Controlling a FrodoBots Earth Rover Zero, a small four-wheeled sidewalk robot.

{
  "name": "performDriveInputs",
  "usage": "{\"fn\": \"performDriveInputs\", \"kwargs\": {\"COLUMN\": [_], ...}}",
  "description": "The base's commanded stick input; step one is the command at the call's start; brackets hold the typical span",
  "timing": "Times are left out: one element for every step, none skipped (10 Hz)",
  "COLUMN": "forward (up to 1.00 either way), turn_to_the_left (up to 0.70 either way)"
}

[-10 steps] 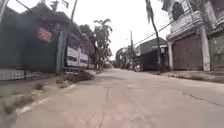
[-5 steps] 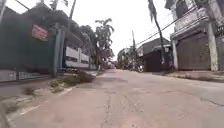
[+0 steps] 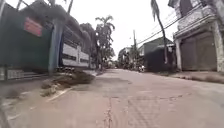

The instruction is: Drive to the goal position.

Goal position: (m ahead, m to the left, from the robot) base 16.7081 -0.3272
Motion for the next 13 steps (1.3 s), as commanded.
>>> {"fn": "performDriveInputs", "kwargs": {"forward": [0.85,0.85,0.85,0.85,0.85,0.85,0.85,0.85,0.85,0.85,0.85,0.85,0.85], "turn_to_the_left": [0.00,0.00,0.00,0.00,0.00,0.00,0.00,0.00,0.00,0.00,0.00,0.00,0.00]}}
